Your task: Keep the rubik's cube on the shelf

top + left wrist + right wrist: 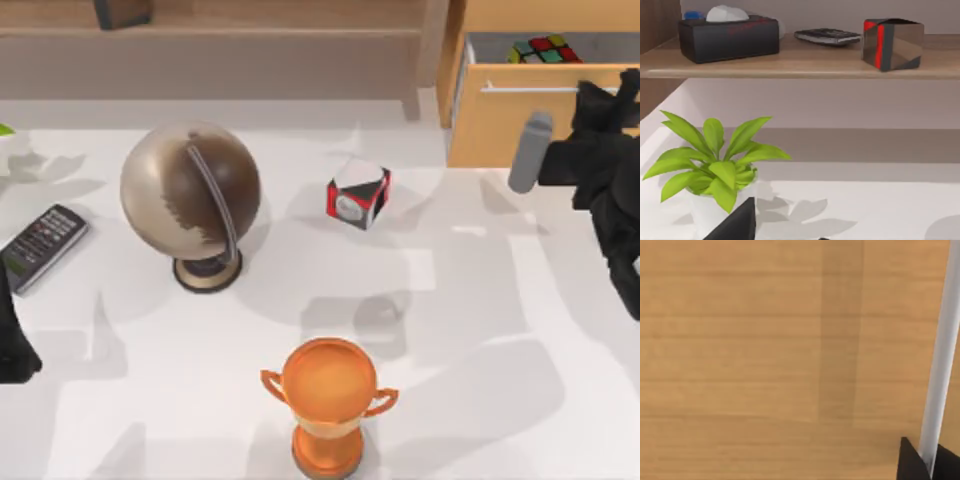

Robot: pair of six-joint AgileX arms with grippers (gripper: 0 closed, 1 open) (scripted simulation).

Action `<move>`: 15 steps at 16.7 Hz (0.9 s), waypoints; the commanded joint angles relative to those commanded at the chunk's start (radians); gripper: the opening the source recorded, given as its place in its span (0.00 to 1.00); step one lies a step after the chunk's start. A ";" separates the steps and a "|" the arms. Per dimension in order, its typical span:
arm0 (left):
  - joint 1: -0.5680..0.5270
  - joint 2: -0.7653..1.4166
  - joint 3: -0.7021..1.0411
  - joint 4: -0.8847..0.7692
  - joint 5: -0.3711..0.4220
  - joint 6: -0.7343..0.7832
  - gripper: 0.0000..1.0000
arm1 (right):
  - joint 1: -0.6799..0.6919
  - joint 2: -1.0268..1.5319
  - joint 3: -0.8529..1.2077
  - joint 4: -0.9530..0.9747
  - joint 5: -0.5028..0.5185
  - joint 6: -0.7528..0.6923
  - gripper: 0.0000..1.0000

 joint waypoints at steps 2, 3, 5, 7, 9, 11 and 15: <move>0.000 0.000 0.000 0.000 0.000 0.000 1.00 | 0.006 -0.012 -0.021 0.014 0.005 -0.001 0.00; 0.000 0.000 0.000 0.000 0.000 0.000 1.00 | 0.006 -0.012 -0.021 0.014 0.005 -0.001 0.00; 0.000 0.000 0.000 0.000 0.000 0.000 1.00 | 0.002 -0.008 -0.017 0.011 0.004 0.000 0.00; 0.000 0.000 0.000 0.000 0.000 0.000 1.00 | 0.003 -0.015 -0.030 0.020 0.008 0.001 0.00; 0.000 0.000 0.000 0.000 0.000 0.000 1.00 | 0.006 -0.033 -0.076 0.047 0.021 0.004 0.00; 0.000 0.000 0.000 0.000 0.000 0.000 1.00 | 0.018 -0.058 -0.143 0.087 0.033 0.004 0.00; 0.000 0.000 0.000 0.000 0.000 0.000 1.00 | 0.047 -0.104 -0.264 0.161 0.050 0.002 0.00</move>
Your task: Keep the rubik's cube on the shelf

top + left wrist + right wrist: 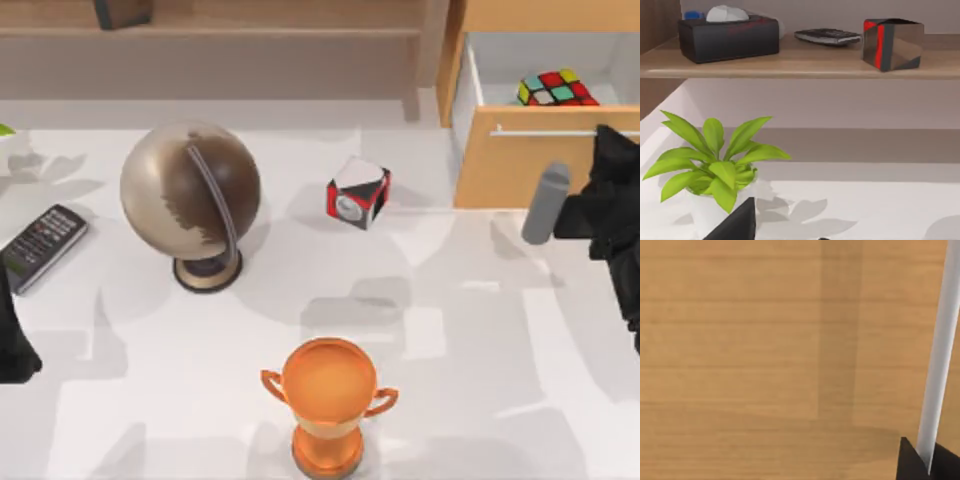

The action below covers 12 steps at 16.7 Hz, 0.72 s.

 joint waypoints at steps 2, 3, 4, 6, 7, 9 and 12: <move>0.000 0.000 0.000 0.000 0.000 0.000 1.00 | 0.004 -0.006 -0.016 0.010 0.002 -0.001 0.00; 0.000 0.000 0.000 0.000 0.000 0.000 1.00 | 0.004 -0.006 -0.016 0.010 0.002 -0.001 0.00; 0.000 0.000 0.000 0.000 0.000 0.000 1.00 | 0.004 -0.006 -0.016 0.010 0.002 -0.001 0.00; 0.000 0.000 0.000 0.000 0.000 0.000 1.00 | -0.003 -0.003 -0.015 0.011 0.002 -0.001 0.00; 0.000 0.000 0.000 0.000 0.000 0.000 1.00 | 0.002 -0.007 -0.029 0.022 0.006 0.000 0.00; 0.000 0.000 0.000 0.000 0.000 0.000 1.00 | 0.018 -0.019 -0.083 0.060 0.022 0.001 0.00; 0.000 0.000 0.000 0.000 0.000 0.000 1.00 | 0.048 -0.049 -0.196 0.137 0.054 -0.001 0.00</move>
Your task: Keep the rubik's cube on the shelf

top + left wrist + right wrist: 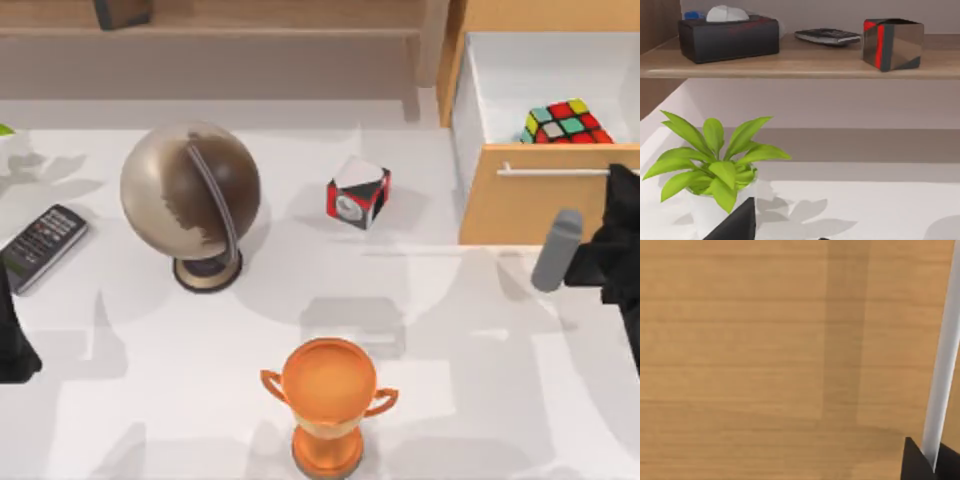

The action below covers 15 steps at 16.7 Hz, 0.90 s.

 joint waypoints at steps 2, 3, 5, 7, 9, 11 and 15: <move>0.000 0.000 0.000 0.000 0.000 0.000 1.00 | 0.016 -0.017 -0.052 0.040 0.016 0.000 0.00; 0.000 0.000 0.000 0.000 0.000 0.000 1.00 | 0.020 -0.021 -0.062 0.049 0.019 0.001 0.00; 0.000 0.000 0.000 0.000 0.000 0.000 1.00 | 0.021 -0.021 -0.063 0.050 0.020 0.001 0.00; 0.000 0.000 0.000 0.000 0.000 0.000 1.00 | 0.021 -0.021 -0.063 0.050 0.020 0.001 0.08; 0.000 0.000 0.000 0.000 0.000 0.000 1.00 | 0.021 -0.021 -0.063 0.050 0.020 0.001 0.23; 0.000 0.000 0.000 0.000 0.000 0.000 1.00 | 0.021 -0.021 -0.063 0.050 0.020 0.001 0.38; 0.000 0.000 0.000 0.000 0.000 0.000 1.00 | 0.021 -0.021 -0.063 0.050 0.020 0.001 0.68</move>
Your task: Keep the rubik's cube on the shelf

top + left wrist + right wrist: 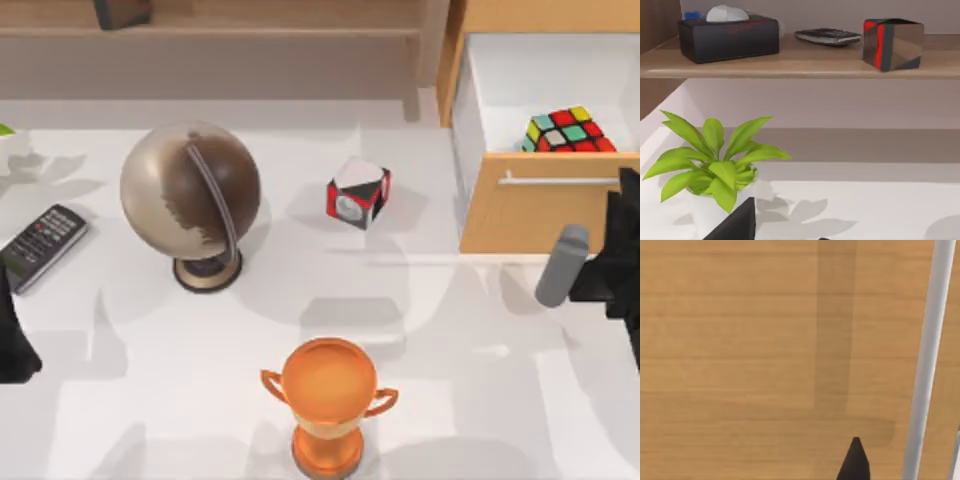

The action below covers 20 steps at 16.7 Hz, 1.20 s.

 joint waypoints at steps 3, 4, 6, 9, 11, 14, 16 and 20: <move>0.000 0.000 0.000 0.000 0.000 0.000 1.00 | 0.000 0.000 0.000 0.000 0.000 0.000 0.90; 0.000 0.000 0.000 0.000 0.000 0.000 1.00 | 0.000 0.000 0.000 0.000 0.000 0.000 0.98; 0.000 0.000 0.000 0.000 0.000 0.000 1.00 | 0.000 0.000 0.000 0.000 0.000 0.000 1.00; 0.000 0.000 0.000 0.000 0.000 0.000 1.00 | 0.000 0.000 0.000 0.000 0.000 0.000 1.00; 0.000 0.000 0.000 0.000 0.000 0.000 1.00 | 0.000 0.000 0.000 0.000 0.000 0.000 1.00; 0.000 0.000 0.000 0.000 0.000 0.000 1.00 | 0.001 0.000 -0.001 0.003 0.001 0.000 1.00; 0.000 0.000 0.000 0.000 0.000 0.000 1.00 | 0.012 -0.002 -0.029 0.026 0.012 0.001 1.00; 0.000 0.000 0.000 0.000 0.000 0.000 1.00 | 0.031 -0.008 -0.073 0.066 0.031 0.001 1.00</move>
